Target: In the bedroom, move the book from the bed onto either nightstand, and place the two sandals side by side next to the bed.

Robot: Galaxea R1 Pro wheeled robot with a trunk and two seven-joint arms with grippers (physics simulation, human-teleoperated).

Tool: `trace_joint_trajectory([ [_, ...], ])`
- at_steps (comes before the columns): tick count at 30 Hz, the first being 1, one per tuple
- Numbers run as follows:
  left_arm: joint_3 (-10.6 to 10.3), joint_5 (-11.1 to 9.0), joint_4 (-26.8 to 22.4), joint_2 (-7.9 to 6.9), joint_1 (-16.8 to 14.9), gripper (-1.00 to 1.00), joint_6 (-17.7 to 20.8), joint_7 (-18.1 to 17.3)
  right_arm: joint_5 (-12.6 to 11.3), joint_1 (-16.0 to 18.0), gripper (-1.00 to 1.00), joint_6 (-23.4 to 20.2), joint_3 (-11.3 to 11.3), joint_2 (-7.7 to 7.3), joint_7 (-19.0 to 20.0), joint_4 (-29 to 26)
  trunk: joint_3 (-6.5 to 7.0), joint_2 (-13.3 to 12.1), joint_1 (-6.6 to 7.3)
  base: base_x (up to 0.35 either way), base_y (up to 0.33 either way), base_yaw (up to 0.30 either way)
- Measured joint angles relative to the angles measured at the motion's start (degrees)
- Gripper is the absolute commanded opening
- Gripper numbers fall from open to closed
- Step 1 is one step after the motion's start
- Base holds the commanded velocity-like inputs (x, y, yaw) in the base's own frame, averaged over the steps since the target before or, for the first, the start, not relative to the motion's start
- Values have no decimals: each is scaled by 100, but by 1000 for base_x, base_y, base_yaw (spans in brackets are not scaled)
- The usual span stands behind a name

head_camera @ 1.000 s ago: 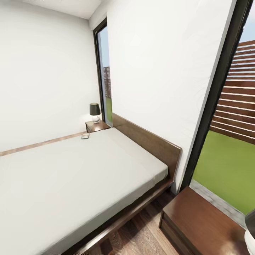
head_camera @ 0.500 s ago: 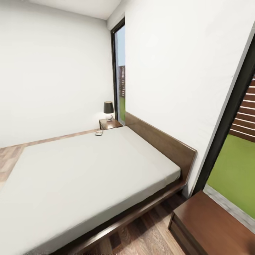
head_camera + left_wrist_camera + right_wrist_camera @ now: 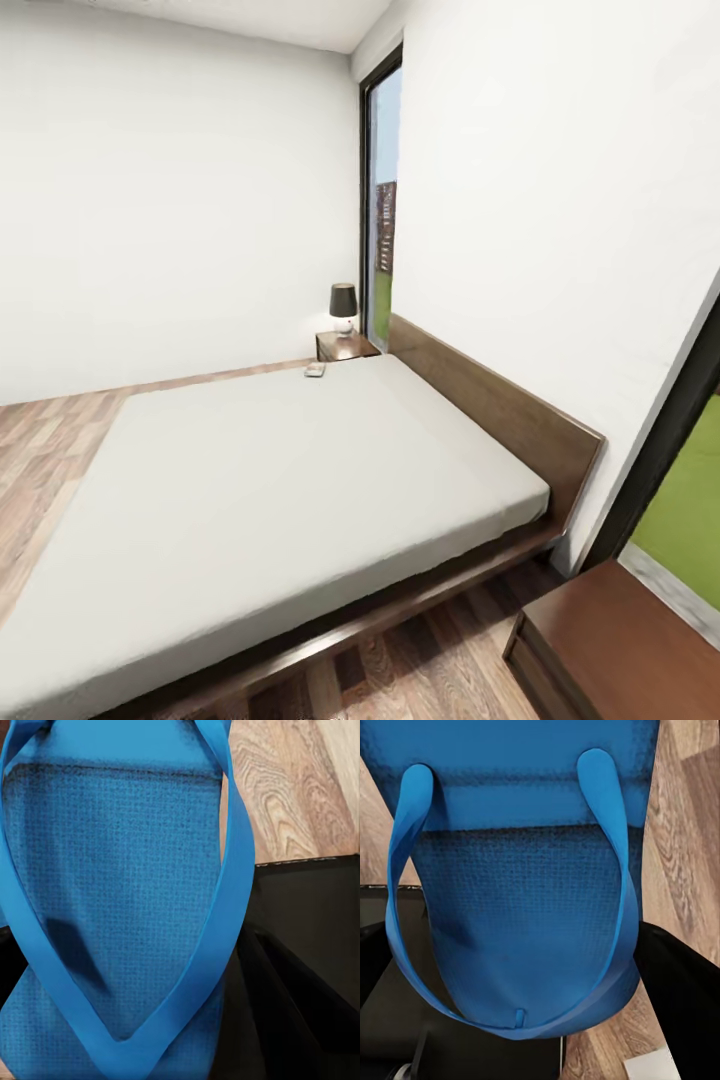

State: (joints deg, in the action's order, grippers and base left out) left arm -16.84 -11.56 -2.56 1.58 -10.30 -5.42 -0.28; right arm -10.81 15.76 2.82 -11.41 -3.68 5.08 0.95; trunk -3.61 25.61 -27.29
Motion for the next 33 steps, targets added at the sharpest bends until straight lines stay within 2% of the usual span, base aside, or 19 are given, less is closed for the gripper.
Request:
trace_joint_trajectory([
  [33,0,-9,-9,0,0,-100,0,0,1,0,-100,0,0,26,0,0,-90,0,0,0,30,252],
])
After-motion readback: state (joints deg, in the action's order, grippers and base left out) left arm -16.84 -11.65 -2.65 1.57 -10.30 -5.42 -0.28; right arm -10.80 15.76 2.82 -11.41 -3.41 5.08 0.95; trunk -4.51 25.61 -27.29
